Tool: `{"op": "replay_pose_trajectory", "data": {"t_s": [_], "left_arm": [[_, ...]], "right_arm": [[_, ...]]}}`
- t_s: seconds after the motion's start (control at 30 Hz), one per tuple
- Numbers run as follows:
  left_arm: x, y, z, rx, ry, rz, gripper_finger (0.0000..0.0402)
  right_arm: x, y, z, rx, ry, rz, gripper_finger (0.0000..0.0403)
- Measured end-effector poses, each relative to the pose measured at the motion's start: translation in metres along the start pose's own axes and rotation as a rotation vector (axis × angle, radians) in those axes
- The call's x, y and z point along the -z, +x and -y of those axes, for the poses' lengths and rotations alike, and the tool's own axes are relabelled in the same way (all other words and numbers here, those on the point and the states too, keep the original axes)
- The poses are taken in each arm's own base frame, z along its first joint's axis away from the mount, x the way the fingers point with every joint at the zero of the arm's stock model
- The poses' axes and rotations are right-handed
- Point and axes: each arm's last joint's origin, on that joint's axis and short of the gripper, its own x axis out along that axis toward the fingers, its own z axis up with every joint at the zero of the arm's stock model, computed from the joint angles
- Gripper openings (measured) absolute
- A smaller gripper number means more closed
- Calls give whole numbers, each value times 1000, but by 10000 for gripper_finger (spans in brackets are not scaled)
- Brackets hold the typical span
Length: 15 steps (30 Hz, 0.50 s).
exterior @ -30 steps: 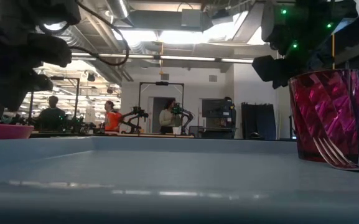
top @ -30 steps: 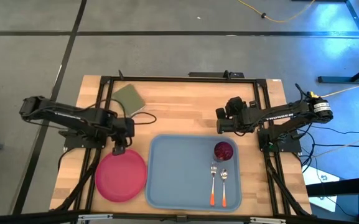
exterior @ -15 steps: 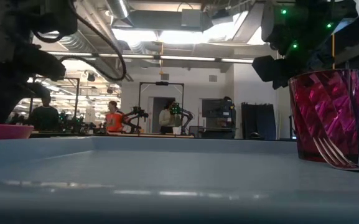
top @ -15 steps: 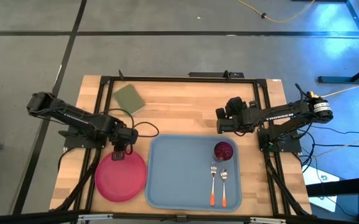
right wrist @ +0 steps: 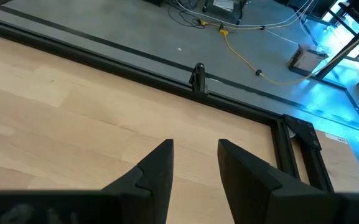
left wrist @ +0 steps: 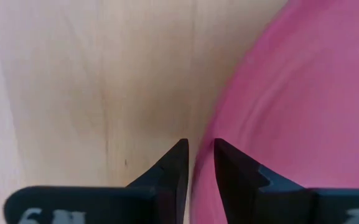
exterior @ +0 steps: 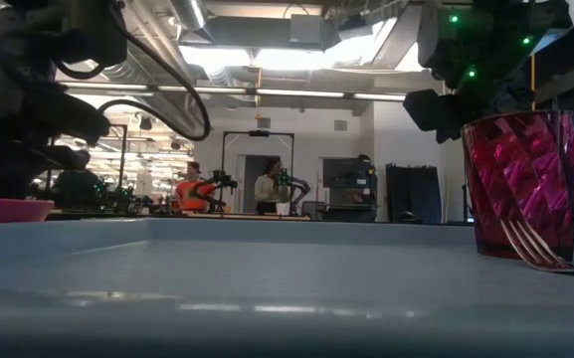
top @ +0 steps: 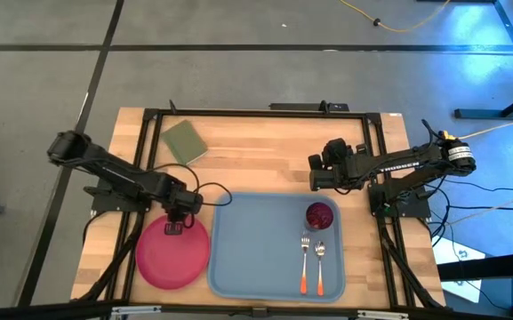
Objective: Pick and place plate/cup/fork/spoon on tray
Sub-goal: Put the pink plate on the blue serving tray to the left of the orange fork
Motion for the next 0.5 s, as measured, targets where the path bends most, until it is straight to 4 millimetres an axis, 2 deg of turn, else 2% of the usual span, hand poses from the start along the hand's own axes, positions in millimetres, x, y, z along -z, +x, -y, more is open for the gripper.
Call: {"op": "replay_pose_trajectory", "data": {"t_s": [0.27,0.5], "left_arm": [[0,1,-1,-25,-44,3,63],[6,0,-1,11,-56,-73,10]], "right_arm": [[1,0,0,-9,-20,-29,131],[1,0,0,-12,-19,-41,131]]}}
